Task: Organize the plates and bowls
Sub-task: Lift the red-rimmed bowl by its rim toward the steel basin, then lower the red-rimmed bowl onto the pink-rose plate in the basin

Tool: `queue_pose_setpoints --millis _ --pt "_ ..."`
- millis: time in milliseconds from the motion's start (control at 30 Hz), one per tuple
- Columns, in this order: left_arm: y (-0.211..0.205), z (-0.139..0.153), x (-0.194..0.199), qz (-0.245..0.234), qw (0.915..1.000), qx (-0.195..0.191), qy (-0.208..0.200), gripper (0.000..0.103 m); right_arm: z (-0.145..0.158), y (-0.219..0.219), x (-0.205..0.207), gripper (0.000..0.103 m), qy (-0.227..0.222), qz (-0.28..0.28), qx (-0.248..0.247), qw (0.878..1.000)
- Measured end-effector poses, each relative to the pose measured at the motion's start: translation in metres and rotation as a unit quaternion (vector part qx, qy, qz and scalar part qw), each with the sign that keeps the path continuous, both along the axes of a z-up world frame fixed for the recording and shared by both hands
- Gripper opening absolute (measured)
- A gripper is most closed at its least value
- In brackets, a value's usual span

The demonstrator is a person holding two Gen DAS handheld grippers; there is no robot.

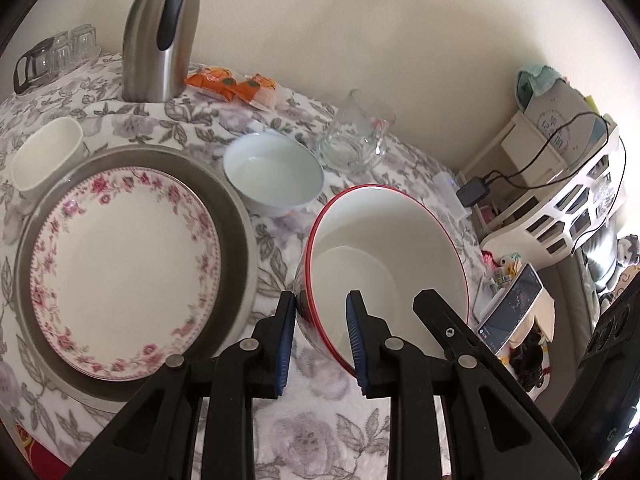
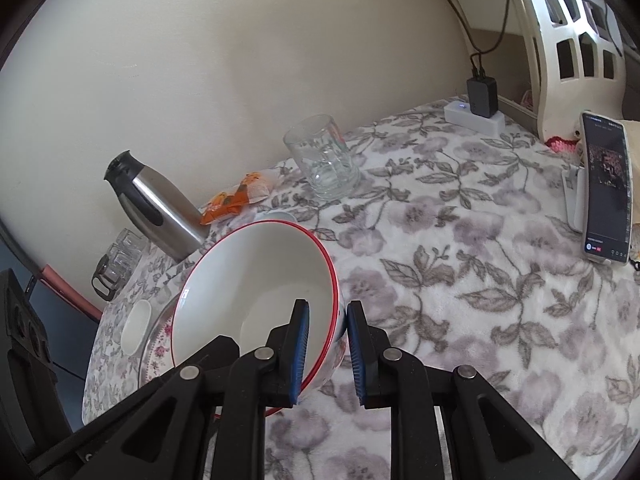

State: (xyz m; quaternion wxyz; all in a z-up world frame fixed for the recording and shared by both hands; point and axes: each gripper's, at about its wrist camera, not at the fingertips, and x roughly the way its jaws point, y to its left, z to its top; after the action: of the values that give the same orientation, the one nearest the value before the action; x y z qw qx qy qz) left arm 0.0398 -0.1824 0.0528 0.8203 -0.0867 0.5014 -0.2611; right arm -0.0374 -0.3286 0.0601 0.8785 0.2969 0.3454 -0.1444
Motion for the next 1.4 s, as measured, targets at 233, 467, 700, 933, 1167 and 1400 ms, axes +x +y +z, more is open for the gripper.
queue_pose_setpoints --millis 233,467,700,933,1167,1400 --pt "0.028 0.009 0.014 0.013 0.9999 -0.009 -0.005 0.026 0.008 0.025 0.016 0.021 -0.004 0.014 -0.007 1.0" --pt "0.059 0.006 0.031 0.029 0.9993 -0.019 0.01 0.026 0.008 0.056 0.038 0.021 0.001 0.034 -0.015 0.999" --pt "0.093 0.002 0.05 0.048 0.9982 -0.026 0.026 0.026 0.004 0.085 0.058 0.021 0.008 0.055 -0.015 0.998" --pt "0.124 -0.001 0.066 0.068 0.997 -0.024 0.03 0.026 0.0 0.115 0.078 0.021 0.015 0.077 -0.015 0.997" --pt "0.153 -0.009 0.08 0.088 0.9947 -0.029 0.045 0.026 -0.009 0.139 0.094 0.021 0.025 0.093 -0.011 0.995" --pt "0.166 -0.021 0.091 0.094 0.9937 -0.021 0.057 0.026 -0.017 0.154 0.105 0.021 0.038 0.098 -0.013 0.994"
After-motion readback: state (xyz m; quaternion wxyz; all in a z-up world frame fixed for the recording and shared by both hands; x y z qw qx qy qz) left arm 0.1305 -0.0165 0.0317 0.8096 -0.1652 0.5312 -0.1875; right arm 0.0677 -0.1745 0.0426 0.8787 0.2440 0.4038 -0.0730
